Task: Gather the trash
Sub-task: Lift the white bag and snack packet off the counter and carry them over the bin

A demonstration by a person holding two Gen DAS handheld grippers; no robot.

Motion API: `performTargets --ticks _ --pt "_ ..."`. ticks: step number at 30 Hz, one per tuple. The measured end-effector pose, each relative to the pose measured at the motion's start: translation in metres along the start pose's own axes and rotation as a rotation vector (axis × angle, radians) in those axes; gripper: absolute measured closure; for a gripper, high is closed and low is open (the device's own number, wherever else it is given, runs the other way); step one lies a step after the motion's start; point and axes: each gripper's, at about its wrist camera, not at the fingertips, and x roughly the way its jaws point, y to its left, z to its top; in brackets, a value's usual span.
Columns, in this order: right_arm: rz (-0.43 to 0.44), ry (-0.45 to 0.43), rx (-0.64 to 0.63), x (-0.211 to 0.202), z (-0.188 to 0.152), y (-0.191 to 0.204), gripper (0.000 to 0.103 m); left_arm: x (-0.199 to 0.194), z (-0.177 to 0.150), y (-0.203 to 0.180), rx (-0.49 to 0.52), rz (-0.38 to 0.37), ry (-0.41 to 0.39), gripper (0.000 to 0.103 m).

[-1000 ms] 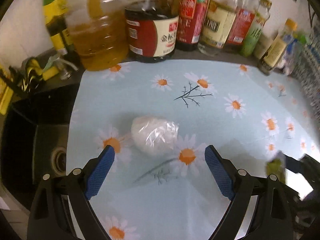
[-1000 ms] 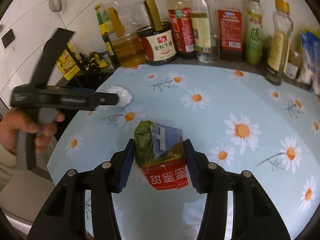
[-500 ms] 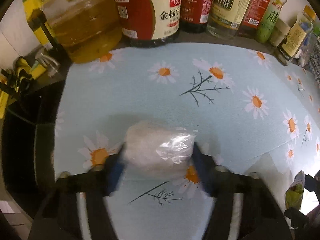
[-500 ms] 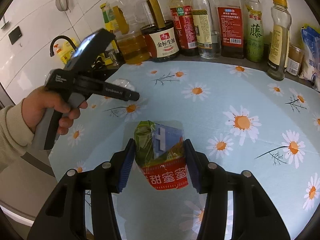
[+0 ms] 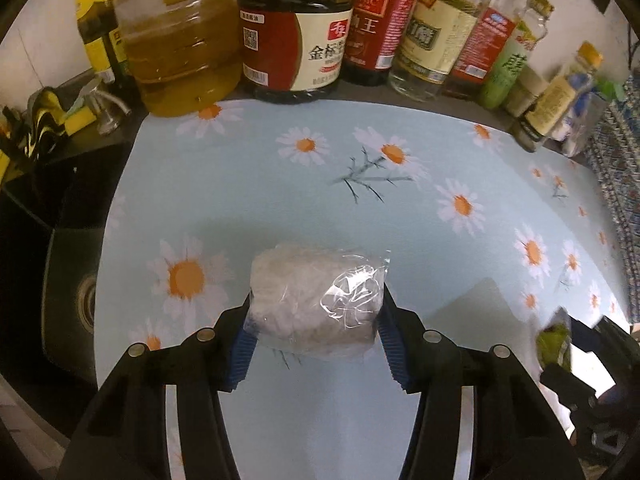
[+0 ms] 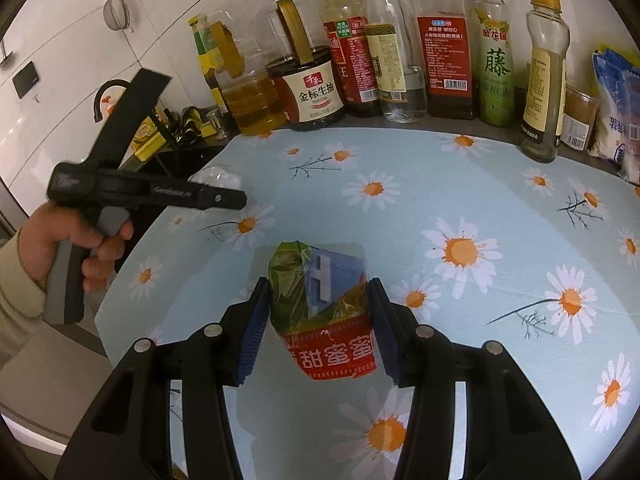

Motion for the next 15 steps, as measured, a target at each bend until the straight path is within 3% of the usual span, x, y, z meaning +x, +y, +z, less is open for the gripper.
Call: performTargets --ticks 7,15 --pt "0.024 0.024 0.021 -0.003 -0.005 0.016 0.053 -0.031 -0.042 -0.007 0.009 -0.086 -0.019 0.051" --pt "-0.011 0.007 0.025 -0.016 -0.019 0.053 0.053 -0.067 -0.093 -0.007 0.054 -0.125 -0.059 0.051"
